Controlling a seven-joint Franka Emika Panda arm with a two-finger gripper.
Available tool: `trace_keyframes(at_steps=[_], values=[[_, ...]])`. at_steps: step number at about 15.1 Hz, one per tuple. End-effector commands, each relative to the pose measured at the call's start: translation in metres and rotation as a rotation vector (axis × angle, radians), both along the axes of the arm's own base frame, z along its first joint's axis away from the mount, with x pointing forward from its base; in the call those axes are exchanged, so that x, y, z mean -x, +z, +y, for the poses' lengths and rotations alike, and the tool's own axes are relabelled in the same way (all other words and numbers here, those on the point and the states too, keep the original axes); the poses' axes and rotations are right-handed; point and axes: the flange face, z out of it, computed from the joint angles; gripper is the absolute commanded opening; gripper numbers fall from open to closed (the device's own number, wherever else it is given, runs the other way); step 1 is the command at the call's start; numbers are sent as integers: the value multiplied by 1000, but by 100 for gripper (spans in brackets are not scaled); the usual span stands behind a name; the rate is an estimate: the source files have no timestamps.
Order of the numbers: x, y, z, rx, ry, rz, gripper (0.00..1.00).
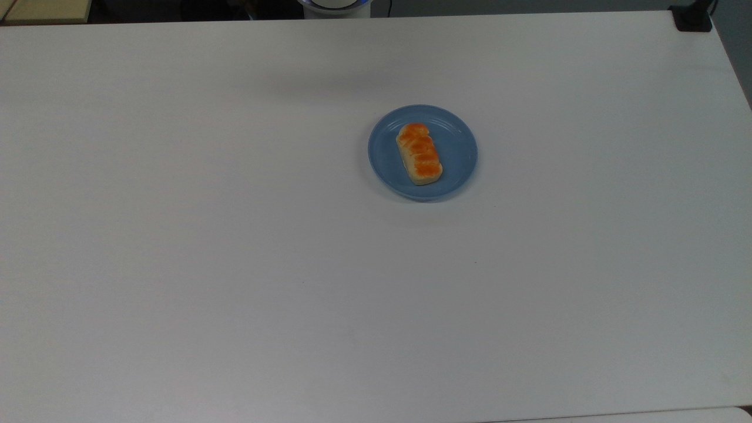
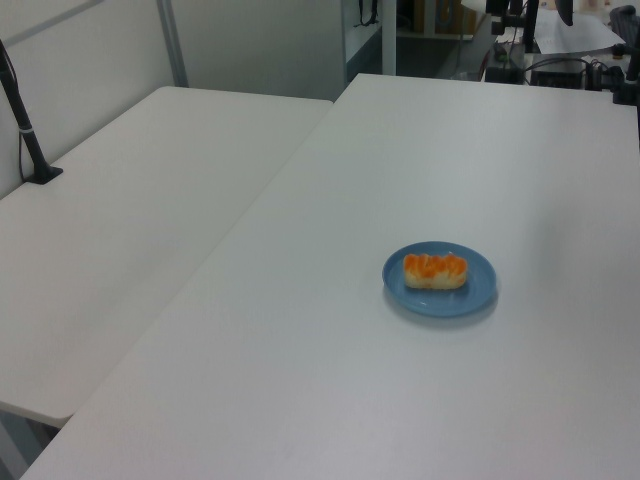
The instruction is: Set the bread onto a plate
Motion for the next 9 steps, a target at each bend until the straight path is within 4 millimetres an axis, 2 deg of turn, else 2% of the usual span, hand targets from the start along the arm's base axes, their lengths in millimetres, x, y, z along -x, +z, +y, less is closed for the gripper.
trace_keyframes(at_steps=[1, 6, 9], values=[[8, 7, -3, -19, -39, -15, 100], [9, 15, -16, -65, -48, -82, 100], [7, 14, -8, -82, -44, -85, 100]])
